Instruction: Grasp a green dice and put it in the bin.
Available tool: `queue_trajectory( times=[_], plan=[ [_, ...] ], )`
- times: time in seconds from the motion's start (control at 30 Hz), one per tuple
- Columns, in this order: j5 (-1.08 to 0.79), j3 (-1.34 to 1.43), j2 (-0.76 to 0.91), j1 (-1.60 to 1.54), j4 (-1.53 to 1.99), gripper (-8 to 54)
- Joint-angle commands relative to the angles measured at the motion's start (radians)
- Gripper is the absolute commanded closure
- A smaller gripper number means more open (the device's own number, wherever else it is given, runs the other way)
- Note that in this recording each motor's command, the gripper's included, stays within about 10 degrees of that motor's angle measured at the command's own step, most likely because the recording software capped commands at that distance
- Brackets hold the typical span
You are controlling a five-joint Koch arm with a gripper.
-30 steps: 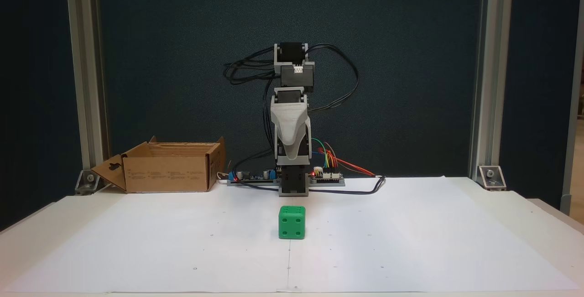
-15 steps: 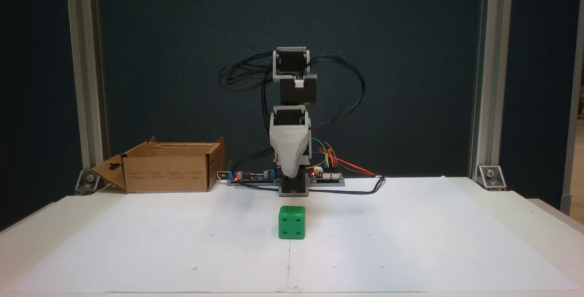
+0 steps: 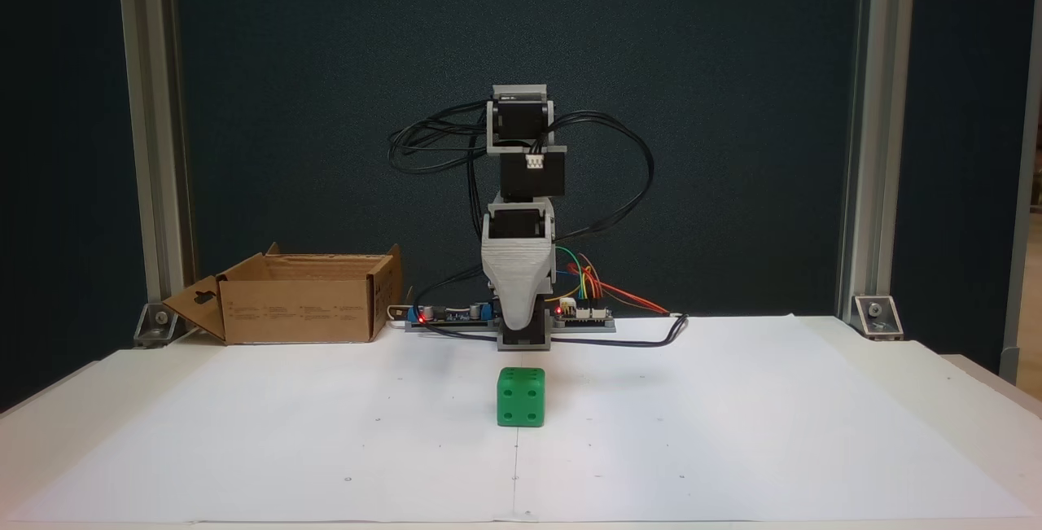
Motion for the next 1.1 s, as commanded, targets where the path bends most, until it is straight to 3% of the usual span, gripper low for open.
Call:
queue_trajectory(
  times=[0.0,1.07],
  plan=[
    [0.04,-0.011,0.006,-0.029,-0.005,2.4],
    [0.084,0.063,-0.091,-0.052,-0.074,2.4]
  ],
)
